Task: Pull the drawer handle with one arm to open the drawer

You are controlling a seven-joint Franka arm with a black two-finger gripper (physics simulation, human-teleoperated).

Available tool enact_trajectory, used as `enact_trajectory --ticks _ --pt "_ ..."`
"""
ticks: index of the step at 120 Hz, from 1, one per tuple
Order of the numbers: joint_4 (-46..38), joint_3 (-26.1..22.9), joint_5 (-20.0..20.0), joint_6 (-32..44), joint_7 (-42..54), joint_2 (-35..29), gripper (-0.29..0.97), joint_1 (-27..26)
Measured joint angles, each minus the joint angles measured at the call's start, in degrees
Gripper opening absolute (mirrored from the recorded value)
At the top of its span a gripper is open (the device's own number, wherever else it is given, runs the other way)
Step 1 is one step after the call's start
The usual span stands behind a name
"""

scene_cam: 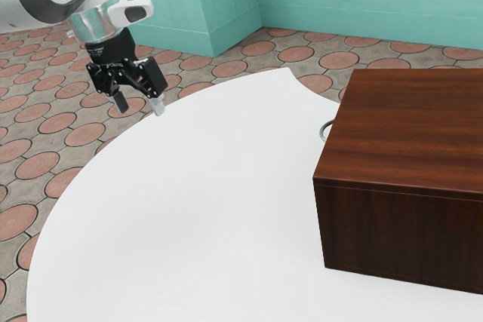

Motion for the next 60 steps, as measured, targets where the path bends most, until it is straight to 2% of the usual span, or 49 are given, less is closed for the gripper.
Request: enact_trajectory --ticks 27,46,60 --pt "0.4 0.0 -0.1 -0.1 -0.2 0.0 0.68 0.0" --pt "10.8 -0.5 -0.5 -1.6 -2.0 -1.5 0.68 0.1" --pt "12.5 -4.5 -1.2 0.6 -4.7 1.1 0.68 -0.7"
